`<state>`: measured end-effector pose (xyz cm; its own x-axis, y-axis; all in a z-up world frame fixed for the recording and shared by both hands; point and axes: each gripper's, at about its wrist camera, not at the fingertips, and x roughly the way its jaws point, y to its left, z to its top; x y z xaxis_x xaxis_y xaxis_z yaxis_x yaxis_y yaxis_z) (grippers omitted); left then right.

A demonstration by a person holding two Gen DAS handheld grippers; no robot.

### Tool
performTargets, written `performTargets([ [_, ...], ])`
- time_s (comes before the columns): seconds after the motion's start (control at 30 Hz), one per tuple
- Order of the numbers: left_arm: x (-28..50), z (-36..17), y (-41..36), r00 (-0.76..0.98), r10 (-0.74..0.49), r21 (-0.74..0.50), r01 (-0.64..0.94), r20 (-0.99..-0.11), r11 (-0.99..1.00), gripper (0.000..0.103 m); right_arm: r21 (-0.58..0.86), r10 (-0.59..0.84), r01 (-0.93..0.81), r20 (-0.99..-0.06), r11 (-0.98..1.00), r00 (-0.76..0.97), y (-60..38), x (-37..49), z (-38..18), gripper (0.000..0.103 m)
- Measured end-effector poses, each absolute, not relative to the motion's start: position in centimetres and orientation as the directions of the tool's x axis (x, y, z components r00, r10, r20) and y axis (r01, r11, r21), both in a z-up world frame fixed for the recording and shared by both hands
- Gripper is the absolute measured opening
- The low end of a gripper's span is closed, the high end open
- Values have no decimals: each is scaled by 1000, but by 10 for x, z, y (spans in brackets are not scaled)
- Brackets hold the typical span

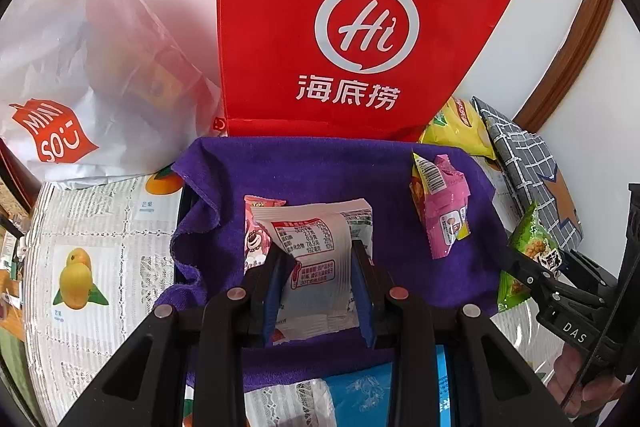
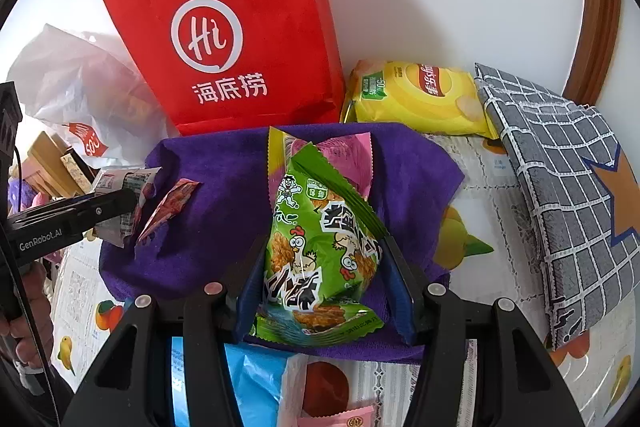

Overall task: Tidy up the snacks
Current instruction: 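Lower the green bag onto the towel and open the right gripper while the left releases the white packet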

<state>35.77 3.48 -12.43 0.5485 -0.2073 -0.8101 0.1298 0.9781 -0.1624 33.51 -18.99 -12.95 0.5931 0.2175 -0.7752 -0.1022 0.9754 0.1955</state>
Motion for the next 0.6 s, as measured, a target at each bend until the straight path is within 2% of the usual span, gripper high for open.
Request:
performTargets([
  [0.6, 368, -134, 44, 524, -206, -181, 100, -826, 978, 30, 201, 228, -111, -781, 973, 582, -187, 342, -137, 54],
])
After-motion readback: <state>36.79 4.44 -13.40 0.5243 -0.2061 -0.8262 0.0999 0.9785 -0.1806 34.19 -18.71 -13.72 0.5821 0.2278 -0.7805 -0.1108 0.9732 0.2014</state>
